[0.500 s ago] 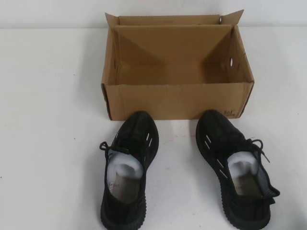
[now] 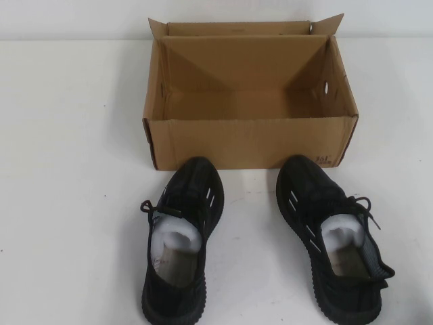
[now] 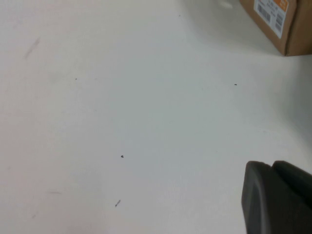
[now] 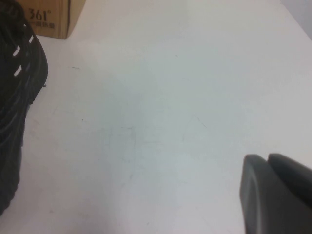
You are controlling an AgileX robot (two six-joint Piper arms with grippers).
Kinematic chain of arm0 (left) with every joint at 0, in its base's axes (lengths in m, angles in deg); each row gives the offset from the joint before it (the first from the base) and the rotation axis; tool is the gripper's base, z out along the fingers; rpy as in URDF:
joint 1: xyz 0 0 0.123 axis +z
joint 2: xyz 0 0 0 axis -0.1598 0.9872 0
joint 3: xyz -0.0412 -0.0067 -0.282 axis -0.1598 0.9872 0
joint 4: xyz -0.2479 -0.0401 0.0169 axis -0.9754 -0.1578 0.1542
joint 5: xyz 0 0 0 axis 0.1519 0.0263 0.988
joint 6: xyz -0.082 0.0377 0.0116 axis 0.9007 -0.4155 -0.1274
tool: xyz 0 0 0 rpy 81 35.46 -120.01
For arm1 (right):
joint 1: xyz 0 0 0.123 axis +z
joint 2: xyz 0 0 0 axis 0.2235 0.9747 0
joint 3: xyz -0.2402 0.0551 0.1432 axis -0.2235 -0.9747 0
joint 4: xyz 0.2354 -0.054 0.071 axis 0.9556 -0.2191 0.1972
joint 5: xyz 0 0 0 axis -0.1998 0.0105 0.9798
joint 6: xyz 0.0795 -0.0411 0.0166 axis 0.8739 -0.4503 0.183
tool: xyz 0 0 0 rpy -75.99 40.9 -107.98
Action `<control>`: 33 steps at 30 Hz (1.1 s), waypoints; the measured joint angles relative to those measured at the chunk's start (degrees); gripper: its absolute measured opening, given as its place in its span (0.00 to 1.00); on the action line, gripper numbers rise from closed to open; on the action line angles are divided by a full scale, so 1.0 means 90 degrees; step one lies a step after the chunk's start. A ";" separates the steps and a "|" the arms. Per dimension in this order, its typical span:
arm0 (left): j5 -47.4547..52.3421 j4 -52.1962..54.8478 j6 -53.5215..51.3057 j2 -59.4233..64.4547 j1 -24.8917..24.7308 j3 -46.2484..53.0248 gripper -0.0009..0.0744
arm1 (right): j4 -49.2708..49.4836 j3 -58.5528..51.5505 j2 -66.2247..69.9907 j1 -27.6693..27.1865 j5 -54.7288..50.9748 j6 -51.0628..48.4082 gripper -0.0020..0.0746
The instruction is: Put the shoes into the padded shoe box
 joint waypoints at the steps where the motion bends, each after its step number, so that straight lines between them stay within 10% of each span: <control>1: 0.0000 0.0000 0.0000 0.0000 0.0000 0.0000 0.01 | 0.0000 0.0000 0.0000 0.0000 0.0000 0.0000 0.02; 33: 0.0000 0.0000 0.0000 0.0000 0.0000 0.0000 0.01 | 0.1051 0.0000 0.0000 0.0000 0.0420 0.0000 0.02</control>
